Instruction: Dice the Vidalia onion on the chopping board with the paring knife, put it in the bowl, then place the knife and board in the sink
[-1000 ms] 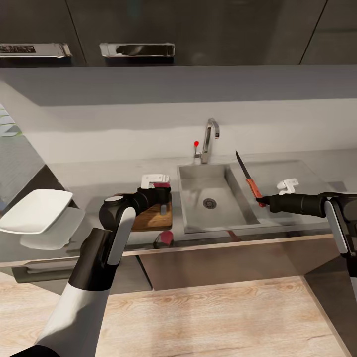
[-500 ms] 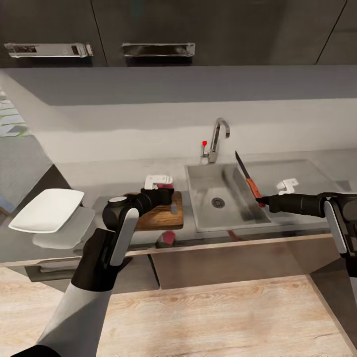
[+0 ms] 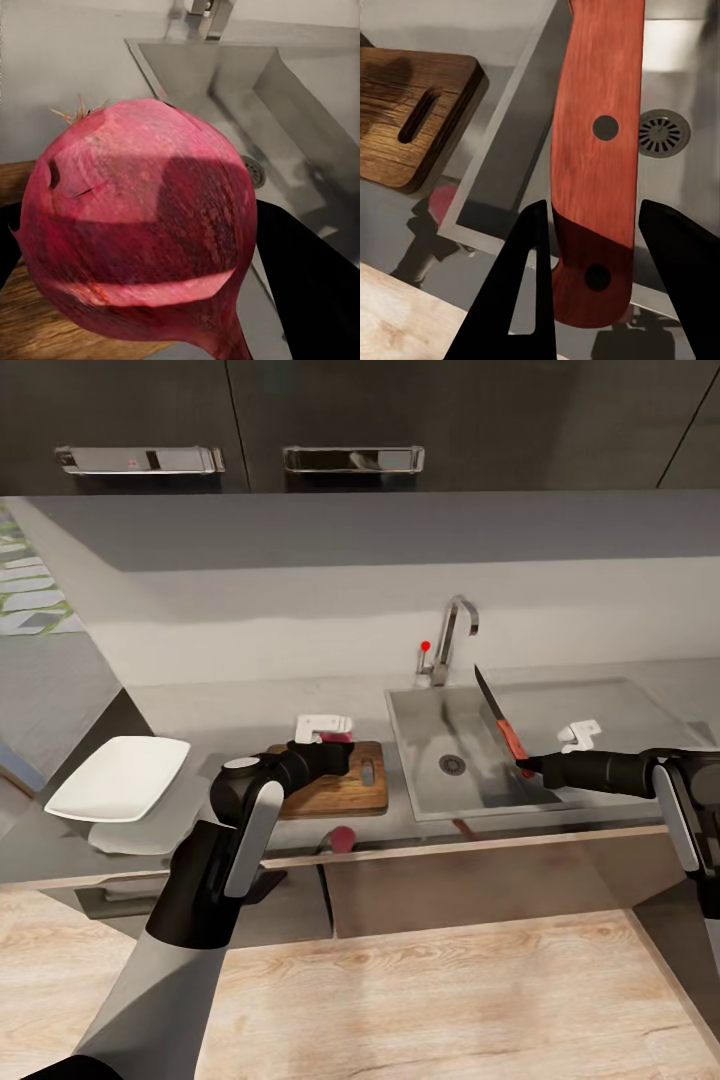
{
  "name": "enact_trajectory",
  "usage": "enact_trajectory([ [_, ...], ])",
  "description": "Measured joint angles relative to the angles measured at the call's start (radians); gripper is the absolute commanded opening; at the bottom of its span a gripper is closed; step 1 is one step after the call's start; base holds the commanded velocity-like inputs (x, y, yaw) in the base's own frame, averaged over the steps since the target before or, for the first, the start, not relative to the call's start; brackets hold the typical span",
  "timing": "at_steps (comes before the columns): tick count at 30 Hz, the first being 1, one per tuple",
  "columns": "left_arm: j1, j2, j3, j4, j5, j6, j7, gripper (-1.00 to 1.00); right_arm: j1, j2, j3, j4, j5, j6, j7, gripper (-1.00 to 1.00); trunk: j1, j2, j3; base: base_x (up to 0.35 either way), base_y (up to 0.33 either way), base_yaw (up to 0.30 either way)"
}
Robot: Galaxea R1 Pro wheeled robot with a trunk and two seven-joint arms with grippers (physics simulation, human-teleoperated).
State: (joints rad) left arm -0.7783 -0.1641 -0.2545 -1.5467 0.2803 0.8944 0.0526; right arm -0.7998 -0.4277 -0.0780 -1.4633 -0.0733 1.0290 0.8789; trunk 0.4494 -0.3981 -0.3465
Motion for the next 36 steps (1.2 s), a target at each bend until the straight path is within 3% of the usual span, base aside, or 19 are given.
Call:
enact_trajectory([
  [7,0.0,0.0,0.001,0.04,-0.002,-0.003,0.008,-1.0,0.0,0.0,0.0,0.0,0.003,0.001,-0.01,-1.0,0.0,0.0,0.0,0.0,0.001,0.0],
  [13,0.0,0.005,0.006,0.055,-0.006,-0.006,0.008,-1.0,0.0,0.0,0.0,0.0,0.006,0.0,-0.093,-1.0,0.0,0.0,0.0,0.0,0.0,0.0],
  [17,0.0,0.038,0.035,0.05,-0.011,-0.002,0.006,-1.0,0.0,0.001,0.0,0.0,0.007,0.0,-0.204,-1.0,0.0,0.0,0.0,0.0,0.0,0.0],
  [23,0.0,0.075,0.046,0.033,-0.008,0.001,0.004,-1.0,0.0,0.009,-0.001,0.0,0.006,0.001,-0.308,-1.0,0.0,0.0,0.0,0.0,0.0,0.0],
  [27,0.0,0.083,0.051,0.017,-0.008,0.002,0.004,-1.0,0.0,0.01,-0.002,0.0,0.006,0.002,-0.325,-1.0,0.0,0.0,0.0,0.0,0.0,0.0],
  [30,0.0,0.11,0.067,0.0,-0.01,0.005,0.003,-1.0,0.0,0.011,-0.003,0.0,0.007,0.003,-0.33,-1.0,0.0,0.0,0.0,0.0,0.0,0.0],
  [33,0.0,0.116,0.069,-0.002,-0.007,0.011,0.003,-1.0,0.0,0.011,-0.004,0.0,0.007,0.003,-0.333,-1.0,0.0,0.0,0.0,0.0,0.0,0.0],
  [36,0.0,0.122,0.073,-0.003,-0.008,0.045,0.003,-1.0,0.0,0.011,-0.005,0.0,0.009,0.003,-0.334,-1.0,0.0,0.0,0.0,0.0,0.0,0.0],
])
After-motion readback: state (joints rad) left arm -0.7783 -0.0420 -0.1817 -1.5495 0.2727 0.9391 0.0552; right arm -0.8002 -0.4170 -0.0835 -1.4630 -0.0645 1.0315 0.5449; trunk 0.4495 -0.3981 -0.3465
